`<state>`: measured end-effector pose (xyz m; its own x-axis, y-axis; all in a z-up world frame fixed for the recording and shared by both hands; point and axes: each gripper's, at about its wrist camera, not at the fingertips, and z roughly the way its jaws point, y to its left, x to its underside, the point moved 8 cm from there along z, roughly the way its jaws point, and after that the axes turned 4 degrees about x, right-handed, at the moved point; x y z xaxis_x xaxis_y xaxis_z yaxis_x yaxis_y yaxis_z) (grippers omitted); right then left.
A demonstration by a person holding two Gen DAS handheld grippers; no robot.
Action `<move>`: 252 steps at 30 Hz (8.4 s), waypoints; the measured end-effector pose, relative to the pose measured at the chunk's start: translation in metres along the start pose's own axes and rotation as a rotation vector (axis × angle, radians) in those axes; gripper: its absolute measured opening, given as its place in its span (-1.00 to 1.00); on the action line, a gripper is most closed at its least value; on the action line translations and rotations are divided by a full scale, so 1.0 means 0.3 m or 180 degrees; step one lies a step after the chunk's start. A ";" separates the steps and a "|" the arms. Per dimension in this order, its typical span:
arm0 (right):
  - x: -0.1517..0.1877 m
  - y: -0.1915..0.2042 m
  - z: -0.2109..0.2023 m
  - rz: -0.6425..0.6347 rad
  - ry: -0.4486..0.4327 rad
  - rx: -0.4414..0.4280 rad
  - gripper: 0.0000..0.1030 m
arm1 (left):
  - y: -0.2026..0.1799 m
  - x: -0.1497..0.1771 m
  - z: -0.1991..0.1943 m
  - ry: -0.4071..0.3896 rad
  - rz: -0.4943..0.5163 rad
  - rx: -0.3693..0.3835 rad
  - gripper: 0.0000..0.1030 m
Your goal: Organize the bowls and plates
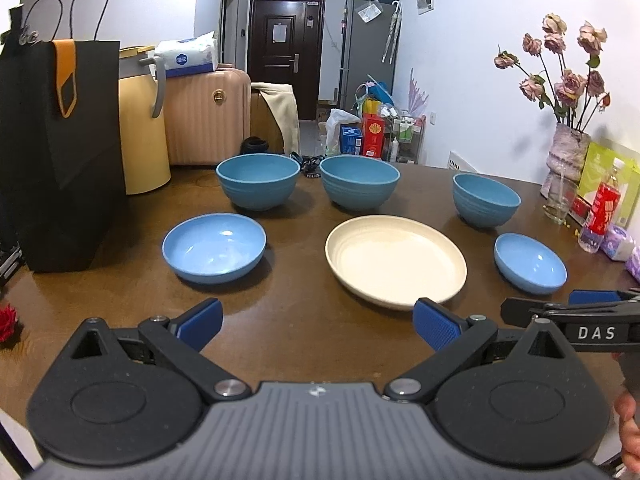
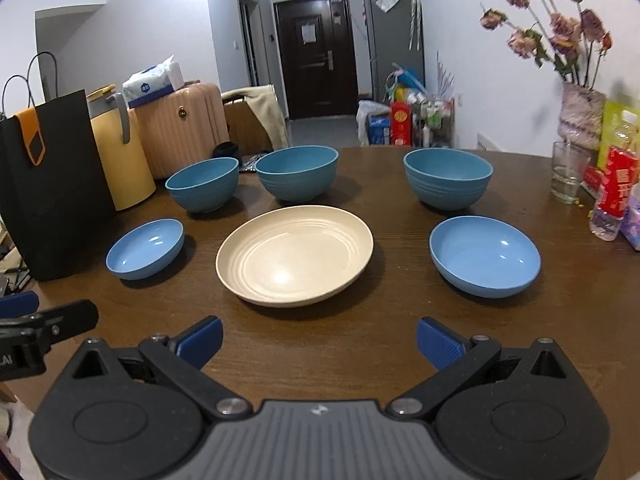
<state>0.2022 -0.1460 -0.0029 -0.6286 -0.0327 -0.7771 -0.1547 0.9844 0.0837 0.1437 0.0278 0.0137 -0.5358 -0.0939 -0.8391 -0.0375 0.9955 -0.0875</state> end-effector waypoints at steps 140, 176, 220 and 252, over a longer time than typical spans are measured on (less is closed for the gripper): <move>0.025 -0.143 0.411 0.0607 0.0640 -0.0313 -0.89 | 0.082 0.064 0.488 0.1018 -0.1001 0.0341 -0.65; 0.075 -0.129 0.128 0.0667 -0.0051 0.0173 1.00 | 0.074 0.071 0.226 0.0462 -0.0523 0.0171 1.00; 0.036 -0.409 0.047 0.0677 -0.0124 0.0601 1.00 | -0.261 -0.036 0.243 0.0495 -0.0022 0.0414 1.00; -0.194 -0.861 0.385 0.1130 0.0212 0.0527 0.88 | -0.704 -0.159 0.703 0.1274 -0.0061 0.0410 1.00</move>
<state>0.3669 -0.3783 -0.0514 -0.6697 0.3089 -0.6754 0.2027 0.9509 0.2339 0.3550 -0.1812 -0.0411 -0.8225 -0.0736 -0.5640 0.0416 0.9812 -0.1887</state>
